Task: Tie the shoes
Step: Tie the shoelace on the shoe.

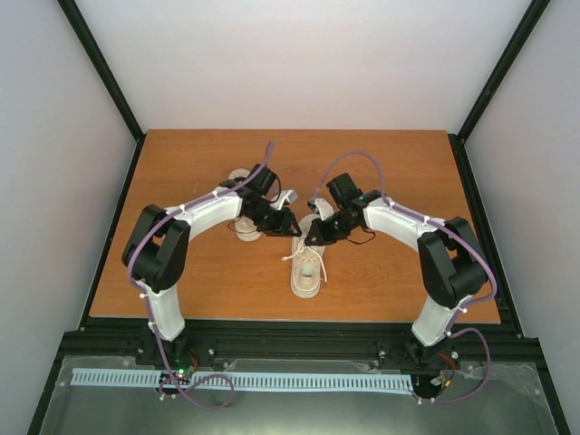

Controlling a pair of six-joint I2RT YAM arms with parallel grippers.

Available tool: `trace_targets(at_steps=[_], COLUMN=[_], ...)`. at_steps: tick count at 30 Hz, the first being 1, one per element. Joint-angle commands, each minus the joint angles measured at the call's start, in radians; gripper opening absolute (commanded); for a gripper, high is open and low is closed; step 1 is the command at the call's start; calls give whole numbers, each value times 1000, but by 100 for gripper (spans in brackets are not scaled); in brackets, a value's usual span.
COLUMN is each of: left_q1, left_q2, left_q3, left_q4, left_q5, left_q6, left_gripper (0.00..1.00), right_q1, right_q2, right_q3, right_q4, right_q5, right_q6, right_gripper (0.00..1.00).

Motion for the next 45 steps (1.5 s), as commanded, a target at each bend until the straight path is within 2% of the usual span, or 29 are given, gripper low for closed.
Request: trace_targets(at_steps=[1, 4, 10, 15, 20, 28, 34, 41, 45], left_q1=[1, 1, 0, -1, -1, -1, -1, -1, -3], left_q2=[43, 68, 70, 71, 106, 99, 44, 46, 59], left_q3=[62, 72, 70, 62, 75, 62, 13, -13, -8], left_q4=[-37, -63, -61, -33, -72, -63, 12, 24, -2], left_q5=[64, 68, 47, 101, 148, 113, 70, 27, 67], left_q6=[9, 27, 12, 27, 65, 47, -6, -64, -28], left_gripper=[34, 30, 29, 28, 27, 21, 29, 18, 18], right_q1=[8, 8, 8, 8, 8, 8, 8, 8, 8], right_q2=[-5, -3, -7, -12, -11, -13, -14, -12, -10], right_q3=[-19, -18, -24, -29, -27, -32, -33, -30, -30], right_q4=[9, 9, 12, 13, 12, 14, 14, 13, 12], right_q5=[6, 6, 4, 5, 5, 7, 7, 7, 9], right_q6=[-4, -4, -1, 1, 2, 4, 4, 4, 4], right_gripper=[3, 3, 3, 3, 3, 3, 3, 3, 3])
